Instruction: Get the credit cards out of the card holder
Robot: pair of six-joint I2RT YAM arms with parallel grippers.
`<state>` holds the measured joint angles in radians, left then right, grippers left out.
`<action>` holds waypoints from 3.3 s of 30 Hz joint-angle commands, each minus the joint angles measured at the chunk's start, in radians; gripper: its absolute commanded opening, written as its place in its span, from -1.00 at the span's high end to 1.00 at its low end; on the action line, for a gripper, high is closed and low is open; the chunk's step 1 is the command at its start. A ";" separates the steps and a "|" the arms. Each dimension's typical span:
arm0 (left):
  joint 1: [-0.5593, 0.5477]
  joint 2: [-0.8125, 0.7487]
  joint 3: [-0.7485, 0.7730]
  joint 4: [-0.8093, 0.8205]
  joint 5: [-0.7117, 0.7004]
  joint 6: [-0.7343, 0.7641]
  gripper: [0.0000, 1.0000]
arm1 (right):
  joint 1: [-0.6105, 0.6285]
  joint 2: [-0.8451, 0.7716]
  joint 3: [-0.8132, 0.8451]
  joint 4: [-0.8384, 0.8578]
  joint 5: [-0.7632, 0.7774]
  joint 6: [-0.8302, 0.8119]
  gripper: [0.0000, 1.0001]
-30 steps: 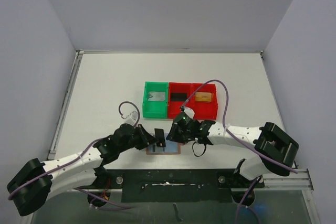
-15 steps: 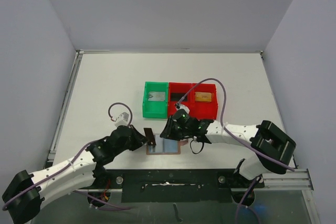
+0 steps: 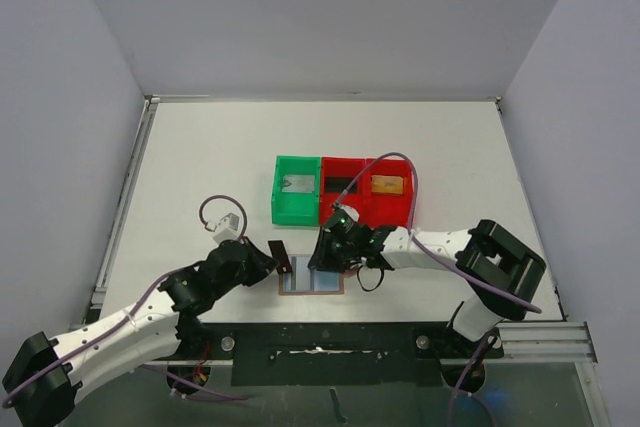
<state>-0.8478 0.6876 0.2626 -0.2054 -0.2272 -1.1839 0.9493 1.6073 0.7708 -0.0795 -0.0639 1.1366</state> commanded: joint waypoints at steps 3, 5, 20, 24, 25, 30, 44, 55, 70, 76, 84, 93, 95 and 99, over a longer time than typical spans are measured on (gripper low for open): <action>0.006 0.066 0.055 0.137 0.048 0.077 1.00 | -0.012 -0.123 -0.040 -0.088 0.068 0.012 0.41; 0.006 0.080 0.064 0.164 0.068 0.099 1.00 | -0.012 -0.152 -0.055 -0.070 0.067 0.011 0.33; 0.009 0.154 0.101 0.229 0.118 0.162 1.00 | -0.058 -0.469 -0.165 0.026 0.098 -0.121 -0.35; 0.011 0.170 0.101 0.258 0.133 0.162 1.00 | -0.055 -0.549 -0.218 0.080 0.160 -0.144 -0.39; 0.011 0.175 0.102 0.273 0.138 0.162 1.00 | -0.055 -0.563 -0.233 0.082 0.190 -0.141 -0.40; 0.012 0.194 0.131 0.280 0.178 0.208 1.00 | -0.142 -0.576 -0.210 -0.107 0.242 -0.134 -0.50; 0.022 0.316 0.062 0.750 0.489 0.155 1.00 | -0.355 -0.852 -0.532 0.368 -0.122 -0.030 -0.90; 0.039 0.414 0.052 0.991 0.643 0.024 1.00 | -0.354 -0.983 -0.586 0.430 -0.185 -0.020 -0.93; 0.057 0.336 0.003 0.989 0.598 0.001 1.00 | -0.331 -0.952 -0.502 0.421 -0.267 -0.092 -0.71; 0.064 0.338 0.011 0.997 0.596 0.004 1.00 | -0.300 -0.909 -0.458 0.416 -0.279 -0.125 -0.53; 0.067 0.373 0.044 1.025 0.640 0.001 1.00 | -0.268 -0.841 -0.471 0.534 -0.312 -0.109 -0.15; 0.073 0.360 0.039 1.034 0.644 -0.003 1.00 | -0.269 -0.795 -0.488 0.642 -0.371 -0.083 0.16; 0.075 0.356 0.040 1.034 0.643 -0.003 1.00 | -0.268 -0.785 -0.489 0.647 -0.376 -0.081 0.24; 0.079 0.347 0.044 1.034 0.647 -0.003 1.00 | -0.270 -0.779 -0.495 0.647 -0.376 -0.077 0.29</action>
<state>-0.7769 1.0603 0.2642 0.7536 0.4019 -1.1934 0.6754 0.8242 0.2729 0.4793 -0.4129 1.0550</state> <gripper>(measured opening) 0.012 0.361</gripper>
